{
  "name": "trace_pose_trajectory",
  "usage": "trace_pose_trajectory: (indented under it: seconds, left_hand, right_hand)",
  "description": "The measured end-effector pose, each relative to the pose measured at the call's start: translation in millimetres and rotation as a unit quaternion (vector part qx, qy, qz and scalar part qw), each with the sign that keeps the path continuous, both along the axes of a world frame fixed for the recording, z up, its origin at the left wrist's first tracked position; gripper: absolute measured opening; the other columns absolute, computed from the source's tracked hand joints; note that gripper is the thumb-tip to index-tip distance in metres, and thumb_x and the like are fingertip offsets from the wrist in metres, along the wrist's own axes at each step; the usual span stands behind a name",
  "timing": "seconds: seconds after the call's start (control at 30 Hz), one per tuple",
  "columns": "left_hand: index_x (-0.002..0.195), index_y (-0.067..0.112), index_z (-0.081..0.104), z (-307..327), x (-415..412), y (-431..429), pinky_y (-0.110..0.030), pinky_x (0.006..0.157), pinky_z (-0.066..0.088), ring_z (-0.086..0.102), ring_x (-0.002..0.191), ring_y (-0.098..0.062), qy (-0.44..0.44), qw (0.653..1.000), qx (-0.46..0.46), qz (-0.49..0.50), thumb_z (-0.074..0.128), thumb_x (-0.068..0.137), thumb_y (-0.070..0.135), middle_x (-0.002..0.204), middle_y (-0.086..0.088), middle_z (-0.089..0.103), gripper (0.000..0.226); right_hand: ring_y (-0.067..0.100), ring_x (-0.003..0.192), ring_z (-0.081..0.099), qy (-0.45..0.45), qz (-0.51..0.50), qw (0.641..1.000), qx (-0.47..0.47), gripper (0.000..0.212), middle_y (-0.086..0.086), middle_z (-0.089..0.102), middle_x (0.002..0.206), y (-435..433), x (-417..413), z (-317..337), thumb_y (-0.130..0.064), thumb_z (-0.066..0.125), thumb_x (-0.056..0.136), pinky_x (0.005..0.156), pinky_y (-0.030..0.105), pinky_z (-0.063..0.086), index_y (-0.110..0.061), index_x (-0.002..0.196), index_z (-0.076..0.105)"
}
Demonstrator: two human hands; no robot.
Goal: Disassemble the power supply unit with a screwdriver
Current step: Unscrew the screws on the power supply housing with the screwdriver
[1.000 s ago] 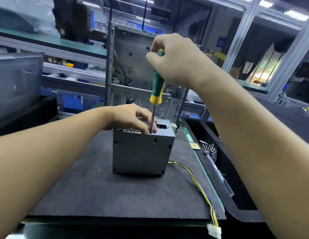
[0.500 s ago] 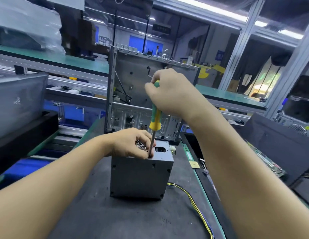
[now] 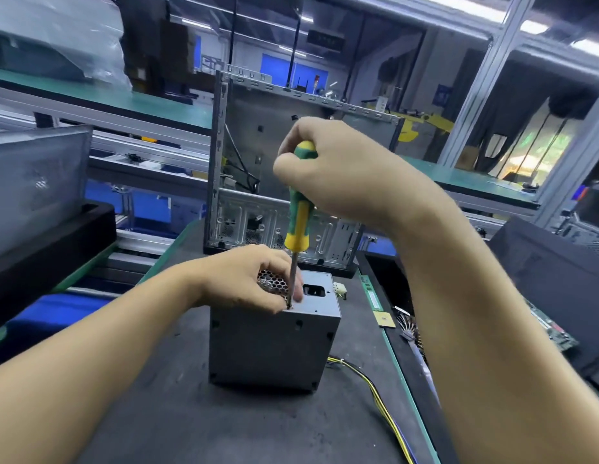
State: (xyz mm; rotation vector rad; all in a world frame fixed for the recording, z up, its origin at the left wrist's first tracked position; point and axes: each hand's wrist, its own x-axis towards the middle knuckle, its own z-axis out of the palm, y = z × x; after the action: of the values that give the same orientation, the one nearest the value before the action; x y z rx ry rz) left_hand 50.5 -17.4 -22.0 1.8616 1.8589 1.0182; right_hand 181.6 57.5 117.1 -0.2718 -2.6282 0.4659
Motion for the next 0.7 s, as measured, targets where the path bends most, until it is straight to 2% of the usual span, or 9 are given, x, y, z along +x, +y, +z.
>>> trace_pose_trajectory:
  seconds: [0.13, 0.3, 0.33, 0.4, 0.47, 0.6, 0.7]
  left_hand:
    - [0.087, 0.029, 0.076, 1, -2, -2, 0.002, 0.086, 0.034, 0.056, 0.109, 0.008, -0.010, 1.000, -0.011, -0.009, 0.067, 0.077, -0.004, 0.108, 0.021, 0.065, 0.036]
    - [0.087, 0.021, 0.079, 1, -1, -4, 0.000, 0.091, 0.033, 0.057, 0.111, 0.003, 0.003, 1.000, -0.002, -0.016, 0.068, 0.077, -0.005, 0.107, 0.021, 0.064, 0.030]
    - [0.087, 0.020, 0.079, 1, -1, -4, 0.000, 0.091, 0.033, 0.057, 0.111, 0.002, 0.007, 1.000, -0.001, -0.014, 0.068, 0.077, -0.004, 0.106, 0.020, 0.064, 0.029]
    - [0.087, 0.019, 0.079, 1, 0, -4, 0.000, 0.092, 0.032, 0.057, 0.111, 0.001, 0.015, 1.000, 0.004, -0.012, 0.069, 0.076, -0.004, 0.107, 0.015, 0.065, 0.028]
    - [0.085, 0.023, 0.078, 2, 1, -5, -0.001, 0.093, 0.031, 0.056, 0.112, 0.000, 0.016, 1.000, 0.006, -0.011, 0.069, 0.076, -0.004, 0.110, 0.013, 0.065, 0.030]
    - [0.081, 0.035, 0.076, 2, 2, -4, -0.006, 0.097, 0.033, 0.055, 0.114, 0.000, 0.020, 1.000, 0.007, -0.005, 0.070, 0.077, 0.000, 0.110, 0.016, 0.065, 0.036]
    - [0.081, 0.029, 0.077, 1, 3, -4, -0.006, 0.096, 0.035, 0.058, 0.113, -0.002, 0.014, 1.000, 0.001, -0.007, 0.069, 0.077, -0.001, 0.109, 0.017, 0.065, 0.032]
  right_hand:
    - [0.005, 0.057, 0.055, -0.024, -0.001, 1.000, 0.007, 0.023, -0.005, 0.070, 0.077, 0, 4, 5, -0.042, 0.051, 0.090, 0.052, 0.024, 0.044, -0.022, 0.088, 0.061]
    - [0.015, 0.054, 0.049, 0.036, -0.044, 0.997, 0.051, 0.054, -0.006, 0.048, 0.058, 3, -1, -4, -0.064, 0.043, 0.095, 0.054, 0.029, 0.036, -0.018, 0.067, 0.046]
    - [0.013, 0.052, 0.048, 0.046, -0.041, 0.997, 0.052, 0.052, -0.006, 0.047, 0.055, 4, -1, -5, -0.061, 0.045, 0.096, 0.052, 0.027, 0.036, -0.018, 0.067, 0.047]
    - [0.006, 0.043, 0.045, 0.042, -0.016, 0.999, 0.010, 0.032, -0.009, 0.049, 0.050, 7, 0, -5, -0.046, 0.054, 0.096, 0.043, 0.020, 0.038, -0.021, 0.076, 0.055]
    - [0.002, 0.040, 0.044, 0.021, -0.004, 1.000, -0.023, 0.010, -0.011, 0.054, 0.057, 10, 3, -2, -0.035, 0.056, 0.093, 0.038, 0.015, 0.036, -0.025, 0.091, 0.058]
    - [0.002, 0.045, 0.047, 0.020, -0.014, 0.999, -0.024, 0.009, -0.007, 0.058, 0.073, 14, 8, -4, -0.032, 0.055, 0.089, 0.046, 0.020, 0.039, -0.027, 0.096, 0.055]
    - [0.007, 0.051, 0.049, 0.033, -0.024, 0.999, -0.014, 0.011, -0.007, 0.056, 0.069, 12, 5, -8, -0.035, 0.050, 0.091, 0.054, 0.027, 0.041, -0.025, 0.089, 0.053]
